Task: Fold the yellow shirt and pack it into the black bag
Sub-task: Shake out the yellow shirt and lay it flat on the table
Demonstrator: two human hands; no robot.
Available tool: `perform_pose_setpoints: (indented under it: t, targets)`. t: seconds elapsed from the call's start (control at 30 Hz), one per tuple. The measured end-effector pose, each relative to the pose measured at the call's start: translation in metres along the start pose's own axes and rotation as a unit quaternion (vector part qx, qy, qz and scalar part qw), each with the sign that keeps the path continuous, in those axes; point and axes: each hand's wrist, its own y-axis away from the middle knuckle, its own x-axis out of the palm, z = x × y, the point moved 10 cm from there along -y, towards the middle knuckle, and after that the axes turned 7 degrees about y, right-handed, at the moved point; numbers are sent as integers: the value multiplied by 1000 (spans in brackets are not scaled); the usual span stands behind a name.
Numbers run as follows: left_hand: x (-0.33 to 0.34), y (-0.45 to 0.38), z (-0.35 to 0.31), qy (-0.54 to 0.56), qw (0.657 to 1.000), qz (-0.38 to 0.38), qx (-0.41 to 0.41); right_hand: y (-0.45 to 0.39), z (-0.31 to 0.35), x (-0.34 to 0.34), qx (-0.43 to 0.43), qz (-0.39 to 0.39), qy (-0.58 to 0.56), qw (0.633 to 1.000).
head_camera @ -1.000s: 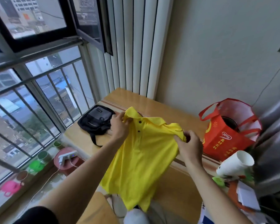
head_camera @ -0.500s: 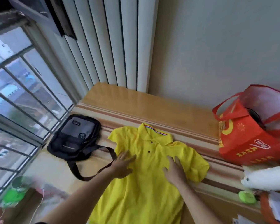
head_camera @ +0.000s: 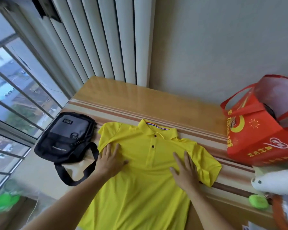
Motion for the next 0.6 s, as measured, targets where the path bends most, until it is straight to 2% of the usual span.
perform_pose_setpoints:
  t: [0.1, 0.17, 0.27, 0.4, 0.5, 0.6]
  targets:
    - [-43, -5, -30, -17, 992, -112, 57, -3, 6, -45, 18, -150, -55, 987]
    - [-58, -12, -46, -14, 989, -115, 94, -7, 9, -74, 33, -207, -69, 975]
    - [-62, -34, -52, 7, 991, -66, 118, -30, 11, -88, 38, -181, -117, 976]
    - [-69, -70, -56, 33, 989, -38, 136, -62, 7, -87, 62, -125, -127, 982]
    - [-70, -92, -50, 32, 991, -19, 132, -77, -3, -76, 113, -80, -113, 984]
    - [-69, -107, -39, 34, 992, -17, 116, -81, -5, -65, 129, -51, -79, 987]
